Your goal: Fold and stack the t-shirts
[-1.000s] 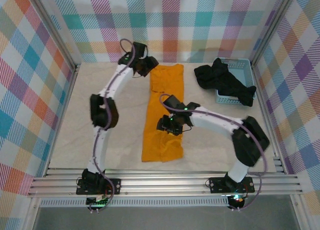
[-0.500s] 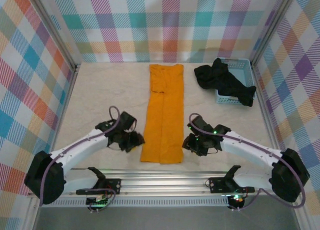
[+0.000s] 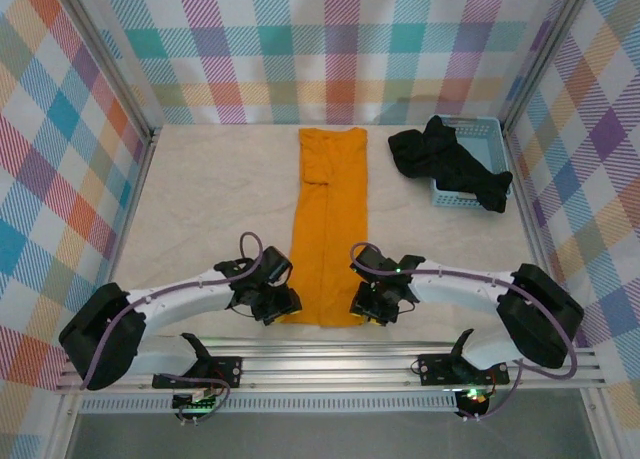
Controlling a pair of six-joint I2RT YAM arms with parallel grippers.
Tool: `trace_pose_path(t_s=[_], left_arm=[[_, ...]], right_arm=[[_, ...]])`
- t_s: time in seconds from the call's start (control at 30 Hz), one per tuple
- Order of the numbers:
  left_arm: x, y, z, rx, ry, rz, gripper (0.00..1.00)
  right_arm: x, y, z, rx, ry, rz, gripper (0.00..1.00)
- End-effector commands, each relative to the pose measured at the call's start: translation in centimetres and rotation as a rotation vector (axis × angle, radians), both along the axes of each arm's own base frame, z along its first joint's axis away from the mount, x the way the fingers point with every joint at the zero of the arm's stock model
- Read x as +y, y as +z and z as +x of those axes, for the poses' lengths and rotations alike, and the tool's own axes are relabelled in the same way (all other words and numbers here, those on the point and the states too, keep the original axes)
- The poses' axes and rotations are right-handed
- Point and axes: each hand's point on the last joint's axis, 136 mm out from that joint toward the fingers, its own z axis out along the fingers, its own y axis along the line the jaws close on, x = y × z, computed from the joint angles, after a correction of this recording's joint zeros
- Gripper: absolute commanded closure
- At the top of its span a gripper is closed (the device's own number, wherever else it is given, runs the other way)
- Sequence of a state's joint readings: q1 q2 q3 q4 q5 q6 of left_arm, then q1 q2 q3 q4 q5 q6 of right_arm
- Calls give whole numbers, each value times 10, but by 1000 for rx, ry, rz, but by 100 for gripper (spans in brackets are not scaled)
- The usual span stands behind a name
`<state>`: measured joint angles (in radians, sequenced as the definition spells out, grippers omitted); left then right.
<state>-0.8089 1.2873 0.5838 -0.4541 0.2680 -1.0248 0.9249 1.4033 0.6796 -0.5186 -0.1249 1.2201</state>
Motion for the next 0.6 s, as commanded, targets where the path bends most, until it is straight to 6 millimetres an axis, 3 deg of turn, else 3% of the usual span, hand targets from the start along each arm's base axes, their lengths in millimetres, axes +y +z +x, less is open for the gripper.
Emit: trace_pose_path(t_s=[0.0, 0.13, 0.23, 0.4, 0.43, 0.57], left_arm=[[-6, -4, 0, -5, -6, -3, 59], [-16, -7, 2, -12, -20, -10, 63], [-19, -13, 3, -20, -21, 0, 75], [-13, -16, -2, -21, -15, 4, 100], [-11, -14, -4, -25, -14, 6, 100], [1, -7, -20, -11, -12, 2, 100]], right_arm=[[8, -2, -2, 17, -4, 22, 62], [9, -3, -4, 19, -9, 21, 64], [10, -3, -4, 14, -9, 24, 70], [5, -2, 0, -11, -17, -2, 96], [2, -1, -1, -18, -20, -10, 100], [-10, 10, -6, -41, -21, -27, 100]])
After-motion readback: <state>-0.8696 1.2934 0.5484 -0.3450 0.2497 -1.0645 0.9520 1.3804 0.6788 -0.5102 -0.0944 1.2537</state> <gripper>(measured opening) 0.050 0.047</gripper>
